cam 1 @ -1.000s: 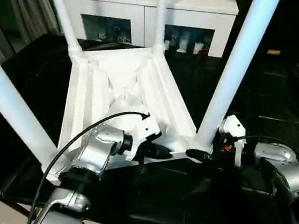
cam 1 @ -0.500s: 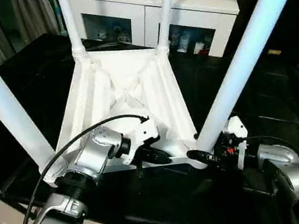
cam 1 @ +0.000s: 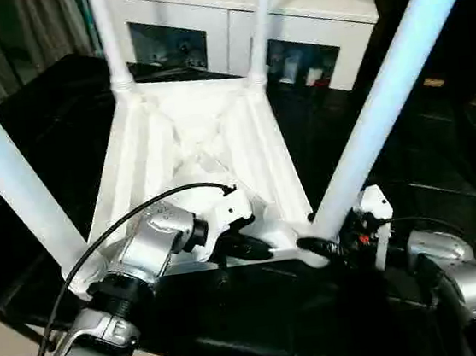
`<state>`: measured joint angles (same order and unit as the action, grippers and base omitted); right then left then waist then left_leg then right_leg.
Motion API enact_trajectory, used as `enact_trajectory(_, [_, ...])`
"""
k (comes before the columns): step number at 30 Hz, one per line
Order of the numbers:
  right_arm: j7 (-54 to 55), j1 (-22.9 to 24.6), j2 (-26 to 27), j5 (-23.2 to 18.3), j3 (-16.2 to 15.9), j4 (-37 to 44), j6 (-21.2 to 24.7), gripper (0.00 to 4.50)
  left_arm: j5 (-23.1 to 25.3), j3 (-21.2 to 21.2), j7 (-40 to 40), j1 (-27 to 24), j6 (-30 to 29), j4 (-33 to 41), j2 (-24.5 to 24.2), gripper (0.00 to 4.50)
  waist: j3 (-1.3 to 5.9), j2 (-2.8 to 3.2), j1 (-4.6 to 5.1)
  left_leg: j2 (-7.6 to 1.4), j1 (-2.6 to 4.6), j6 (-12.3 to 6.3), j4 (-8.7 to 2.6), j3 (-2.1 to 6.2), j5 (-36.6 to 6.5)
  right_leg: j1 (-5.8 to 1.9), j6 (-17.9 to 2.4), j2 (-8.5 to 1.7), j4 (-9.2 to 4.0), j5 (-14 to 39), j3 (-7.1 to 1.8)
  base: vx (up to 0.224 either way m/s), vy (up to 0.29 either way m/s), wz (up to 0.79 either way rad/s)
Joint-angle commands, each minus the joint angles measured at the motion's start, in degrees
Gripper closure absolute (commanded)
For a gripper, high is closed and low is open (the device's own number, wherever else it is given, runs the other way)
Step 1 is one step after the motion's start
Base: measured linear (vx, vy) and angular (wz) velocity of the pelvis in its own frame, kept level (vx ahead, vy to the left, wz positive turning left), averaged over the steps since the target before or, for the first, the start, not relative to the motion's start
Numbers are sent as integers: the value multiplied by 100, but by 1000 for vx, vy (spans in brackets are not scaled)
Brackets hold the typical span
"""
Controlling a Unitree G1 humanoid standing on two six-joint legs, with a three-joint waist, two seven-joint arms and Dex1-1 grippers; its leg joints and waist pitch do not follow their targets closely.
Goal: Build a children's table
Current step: Rotate leg to tighten
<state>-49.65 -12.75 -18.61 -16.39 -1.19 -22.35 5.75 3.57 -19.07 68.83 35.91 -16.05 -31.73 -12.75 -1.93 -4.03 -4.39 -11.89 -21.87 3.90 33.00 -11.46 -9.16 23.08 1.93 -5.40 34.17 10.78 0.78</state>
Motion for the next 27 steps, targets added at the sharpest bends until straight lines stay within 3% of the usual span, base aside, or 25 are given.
enact_trajectory(1, [528, -29, 80, 222, 66, -239, -62, 183, -12, -29, -305, -73, -106, -286, 222, 450, 261, -42, 1, -116, 104, -149, -406, 42, -1737, -161, -1183, -187, -413, 1381, -73, 0, 0, 0])
enact_trajectory(3, [1389, -121, 391, 416, 174, -491, -144, 184, 27, 112, -884, 77, -120, -630, 515, 450, 245, -41, 28, -110, 129, 5, -424, 67, -2044, -121, -981, -197, -477, 1955, -77, 0, 0, 0])
enact_trajectory(6, [2624, -298, 727, 722, 312, -826, -149, 184, -71, 387, -1555, 303, -87, -1075, 895, 450, 243, -44, 99, -86, 130, 131, -444, 87, -2171, -99, -880, -191, -505, 2193, -68, 0, 0, 0])
enact_trajectory(8, [4227, -697, 1203, 905, 614, -1375, -107, 184, -97, 668, -2548, 726, -10, -1764, 1301, 450, 258, -34, 112, -72, 129, 139, -433, 83, -2126, -92, -840, -185, -502, 2145, -77, 0, 0, 0])
enact_trajectory(11, [4561, -917, 1435, 866, 701, -1546, -137, 184, 25, 633, -2865, 899, 46, -2040, 1411, 450, 286, -14, 121, -65, 132, 142, -424, 87, -2100, -100, -772, -180, -496, 1951, -71, 0, 0, 0])
enact_trajectory(12, [4591, -1119, 1585, 874, 646, -1620, -216, 184, 215, 470, -2961, 998, 132, -2186, 1430, 450, 288, 35, 103, -66, 140, 82, -418, 82, -2069, -104, -799, -165, -481, 1682, -77, 0, 0, 0])
enact_trajectory(13, [4591, -1119, 1585, 874, 646, -1620, -216, 184, 215, 470, -2961, 998, 132, -2186, 1430, 450, 288, 35, 103, -66, 140, 82, -418, 82, -2069, -104, -799, -165, -481, 1682, -77, 0, 0, 0])
enact_trajectory(14, [4525, -1219, 1642, 866, 604, -1647, -254, 184, 306, 377, -2947, 1034, 159, -2220, 1432, 450, 306, 8, 106, -55, 81, -9, -414, 75, -1818, -162, -845, -158, -442, 1257, -68, 0, 0, 0])
enact_trajectory(15, [4341, -1292, 1675, 852, 536, -1632, -331, 184, 407, 280, -2900, 1070, 160, -2252, 1420, 450, 317, 15, 85, -63, 101, -90, -392, 59, -1695, -162, -901, -157, -421, 975, -71, 0, 0, 0])
enact_trajectory(18, [4018, -1280, 1682, 720, 526, -1496, -433, 112, 489, 210, -2828, 1102, 142, -2325, 1378, 450, 333, 11, 62, -63, 77, -260, -362, 46, -1310, -209, -1068, -154, -358, 396, -65, 0, 0, 0])
enact_trajectory(21, [3852, -1253, 1527, 723, 491, -1397, -520, 94, 505, 202, -2767, 1177, 200, -2544, 1322, 450, 311, 7, 65, -66, 82, -298, -378, 46, -1403, -204, -1118, -158, -384, 608, -53, 0, 0, 0])
enact_trajectory(24, [3071, -1121, 1142, 645, 295, -1095, -297, 63, 504, 145, -2501, 1146, 196, -2510, 1169, 450, 291, 1, 81, -86, 81, -207, -406, 64, -1708, -207, -1059, -166, -424, 1049, -51, 0, 0, 0])
enact_trajectory(27, [2171, -855, 649, 581, 27, -664, -62, 49, 479, 81, -2049, 1061, 228, -2363, 996, 450, 268, -17, 52, -100, 86, -242, -407, 64, -1808, -209, -1037, -165, -449, 1132, -62, 0, 0, 0])
